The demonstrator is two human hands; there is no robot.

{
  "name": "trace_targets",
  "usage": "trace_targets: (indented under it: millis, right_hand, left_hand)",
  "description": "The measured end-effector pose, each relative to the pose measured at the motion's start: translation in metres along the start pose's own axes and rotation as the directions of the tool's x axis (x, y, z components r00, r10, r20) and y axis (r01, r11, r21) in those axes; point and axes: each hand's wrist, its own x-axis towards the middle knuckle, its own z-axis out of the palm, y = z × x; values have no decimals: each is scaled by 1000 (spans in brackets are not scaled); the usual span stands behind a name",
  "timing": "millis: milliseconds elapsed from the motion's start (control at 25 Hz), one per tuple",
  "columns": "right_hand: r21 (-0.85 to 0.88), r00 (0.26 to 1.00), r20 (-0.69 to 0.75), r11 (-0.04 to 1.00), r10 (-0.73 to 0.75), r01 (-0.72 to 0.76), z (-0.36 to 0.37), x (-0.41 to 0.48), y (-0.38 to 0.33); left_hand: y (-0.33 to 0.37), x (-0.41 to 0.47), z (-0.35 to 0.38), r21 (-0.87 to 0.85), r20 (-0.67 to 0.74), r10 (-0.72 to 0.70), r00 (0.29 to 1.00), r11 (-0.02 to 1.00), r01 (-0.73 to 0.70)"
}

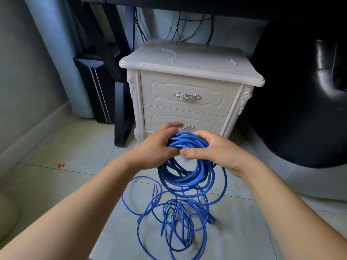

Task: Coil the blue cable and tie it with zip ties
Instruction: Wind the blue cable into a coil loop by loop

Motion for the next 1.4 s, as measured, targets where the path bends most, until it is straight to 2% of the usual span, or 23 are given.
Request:
trace_targets:
  millis: [120, 280, 360, 440, 520, 560, 640, 720, 880, 960, 1040, 1160, 1240, 1320, 1400]
  right_hand:
    - [-27, 999, -13, 999, -34, 34, 2, -3, -2]
    - [165, 995, 77, 985, -71, 58, -10, -10, -8]
    - [156, 994, 92, 987, -64, 49, -17, -14, -9]
    - [45, 995, 93, 999, 18, -22, -22, -13, -7]
    - [16, 992, 11, 992, 129, -129, -29, -8, 0]
    - [69, 987, -57, 987, 147, -143, -31, -7, 2]
    - [250, 976, -190, 966, 110, -60, -30, -6, 3]
    - [358, 960, -266, 934, 93, 9, -21, -6, -1]
    - [457, 985, -172, 886, 1, 80, 6, -5, 3]
    - [417, 973, -231, 902, -18, 116, 15, -3, 6]
    - [331, 936, -351, 930, -32, 157, 20, -1, 5]
    - [246, 878, -476, 951, -52, 189, 25, 2, 5]
    - [188, 854, -514, 961, -79, 202, 29, 3, 5]
    - [109, 846, -520, 973, -120, 205, 29, 3, 3]
    - [-26, 865, -473, 984, -168, 177, 24, 2, 1]
  left_hand:
    - [8, -3, 2, -83, -22, 1, 1000, 997, -3]
    - [10, -3, -1, -316, -8, -36, 999, 948, 32]
    - [8, -2, -2, -398, -6, -67, 998, 916, 59]
    - [8, 0, -4, -490, -31, -101, 994, 869, 73]
    - [7, 1, -8, -562, -64, -124, 990, 824, 67]
    - [7, 1, -9, -572, -68, -119, 991, 818, 59]
    - [8, -1, -11, -542, -63, -97, 993, 839, 48]
    - [11, 0, -9, -500, -92, -99, 991, 865, 40]
    - [6, 3, -8, -480, -255, -199, 946, 876, 55]
    - [6, 2, -2, -514, -305, -241, 921, 856, 54]
    - [12, 0, 9, -573, -335, -271, 902, 819, 33]
    - [20, -4, 20, -667, -331, -318, 888, 745, 18]
    - [17, -5, 14, -672, -265, -306, 915, 739, 52]
    - [8, -5, 1, -562, -124, -238, 963, 817, 129]
    - [1, -5, -11, -450, 47, -195, 980, 872, 195]
